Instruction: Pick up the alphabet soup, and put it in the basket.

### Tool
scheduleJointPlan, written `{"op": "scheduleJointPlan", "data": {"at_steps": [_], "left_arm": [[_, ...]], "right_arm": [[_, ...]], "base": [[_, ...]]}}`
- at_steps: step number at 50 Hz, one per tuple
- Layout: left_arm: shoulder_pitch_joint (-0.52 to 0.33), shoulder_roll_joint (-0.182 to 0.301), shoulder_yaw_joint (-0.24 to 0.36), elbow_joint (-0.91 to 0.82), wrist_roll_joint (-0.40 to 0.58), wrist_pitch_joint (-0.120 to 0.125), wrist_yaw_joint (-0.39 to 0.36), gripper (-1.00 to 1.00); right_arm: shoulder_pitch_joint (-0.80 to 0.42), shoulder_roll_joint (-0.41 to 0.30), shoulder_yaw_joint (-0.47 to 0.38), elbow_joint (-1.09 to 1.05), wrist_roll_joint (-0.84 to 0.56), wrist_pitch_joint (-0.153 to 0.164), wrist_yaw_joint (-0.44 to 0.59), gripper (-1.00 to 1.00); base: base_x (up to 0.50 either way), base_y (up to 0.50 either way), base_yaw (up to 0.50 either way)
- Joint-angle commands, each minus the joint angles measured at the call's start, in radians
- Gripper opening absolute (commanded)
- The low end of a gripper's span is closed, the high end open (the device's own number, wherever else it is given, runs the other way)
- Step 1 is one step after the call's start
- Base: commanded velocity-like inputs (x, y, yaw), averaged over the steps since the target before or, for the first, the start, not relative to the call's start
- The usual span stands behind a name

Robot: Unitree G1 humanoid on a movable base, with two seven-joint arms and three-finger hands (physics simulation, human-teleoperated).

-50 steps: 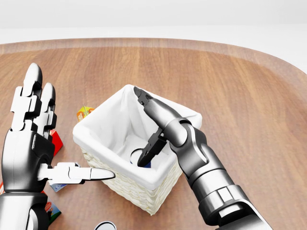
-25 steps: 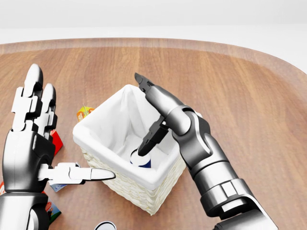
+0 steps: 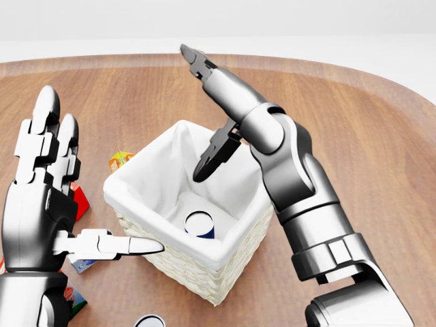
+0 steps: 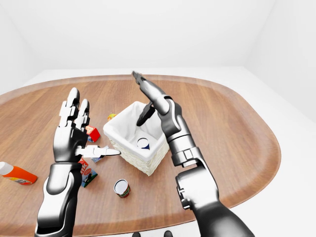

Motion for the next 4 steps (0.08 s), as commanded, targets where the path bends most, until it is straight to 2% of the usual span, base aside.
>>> {"op": "scheduleJointPlan", "data": {"at_steps": [1, 4], "left_arm": [[0.001, -0.001, -0.002, -0.009, 0.002, 0.000, 0.000, 1.00], [0.003, -0.002, -0.006, -0.012, 0.004, 0.000, 0.000, 1.00]], "right_arm": [[-0.043, -0.025, -0.013, -0.087, 0.017, 0.000, 0.034, 1.00], [-0.051, -0.031, -0.018, -0.101, 0.021, 0.000, 0.031, 1.00]], "base": [[0.00, 0.00, 0.00], [0.00, 0.00, 0.00]]}}
